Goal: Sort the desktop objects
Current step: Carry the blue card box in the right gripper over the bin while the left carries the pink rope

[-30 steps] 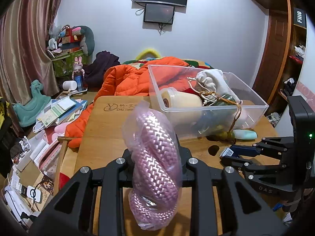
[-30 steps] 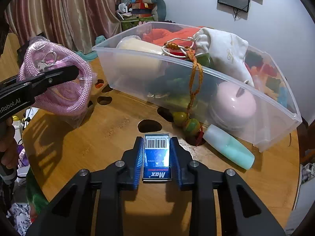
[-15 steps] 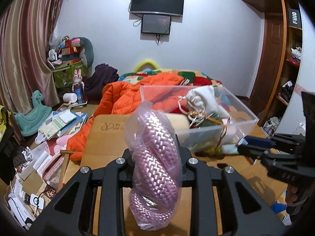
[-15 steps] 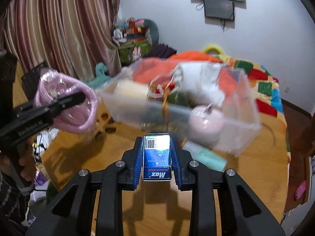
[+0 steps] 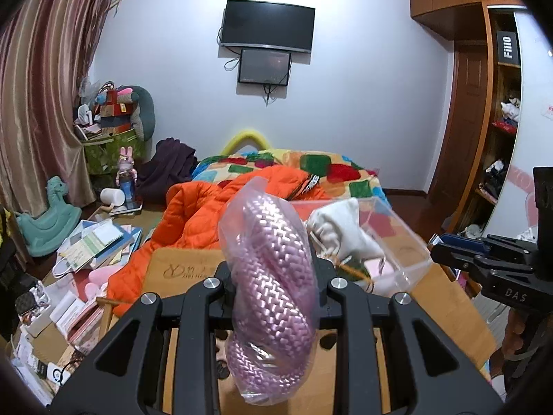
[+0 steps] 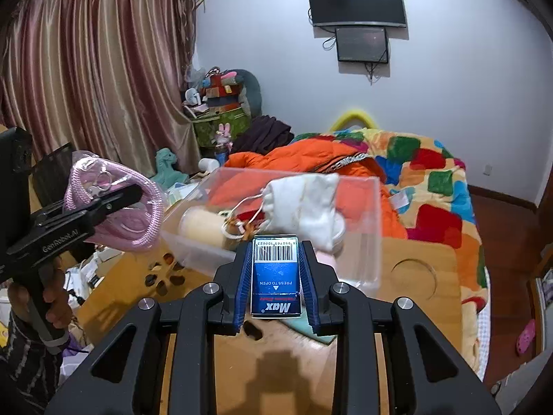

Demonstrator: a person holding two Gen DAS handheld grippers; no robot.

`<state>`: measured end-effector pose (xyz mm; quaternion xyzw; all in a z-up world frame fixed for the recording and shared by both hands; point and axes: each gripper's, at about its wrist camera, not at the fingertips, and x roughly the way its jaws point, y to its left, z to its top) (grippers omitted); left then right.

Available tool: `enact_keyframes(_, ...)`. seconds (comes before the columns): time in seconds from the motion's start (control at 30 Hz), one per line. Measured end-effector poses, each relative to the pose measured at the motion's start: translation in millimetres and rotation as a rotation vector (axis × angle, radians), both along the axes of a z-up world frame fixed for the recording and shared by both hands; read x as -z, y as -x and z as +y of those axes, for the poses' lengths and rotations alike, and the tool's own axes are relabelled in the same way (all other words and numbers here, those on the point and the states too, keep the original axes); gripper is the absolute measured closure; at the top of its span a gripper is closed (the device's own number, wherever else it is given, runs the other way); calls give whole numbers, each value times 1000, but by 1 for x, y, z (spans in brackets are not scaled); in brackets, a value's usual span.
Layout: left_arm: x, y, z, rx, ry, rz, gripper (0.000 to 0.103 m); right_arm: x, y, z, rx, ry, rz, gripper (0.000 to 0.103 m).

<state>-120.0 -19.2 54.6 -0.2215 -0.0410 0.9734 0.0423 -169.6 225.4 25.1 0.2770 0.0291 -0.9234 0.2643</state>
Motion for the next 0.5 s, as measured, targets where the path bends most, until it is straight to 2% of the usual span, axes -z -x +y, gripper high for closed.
enact_keyframes(0.23, -8, 21, 3, 14, -1, 17, 77, -9, 18, 3, 20, 4, 21, 78)
enact_keyframes(0.5, 1, 59, 5, 41, 4, -37, 77, 0, 52, -2, 36, -9, 4, 78)
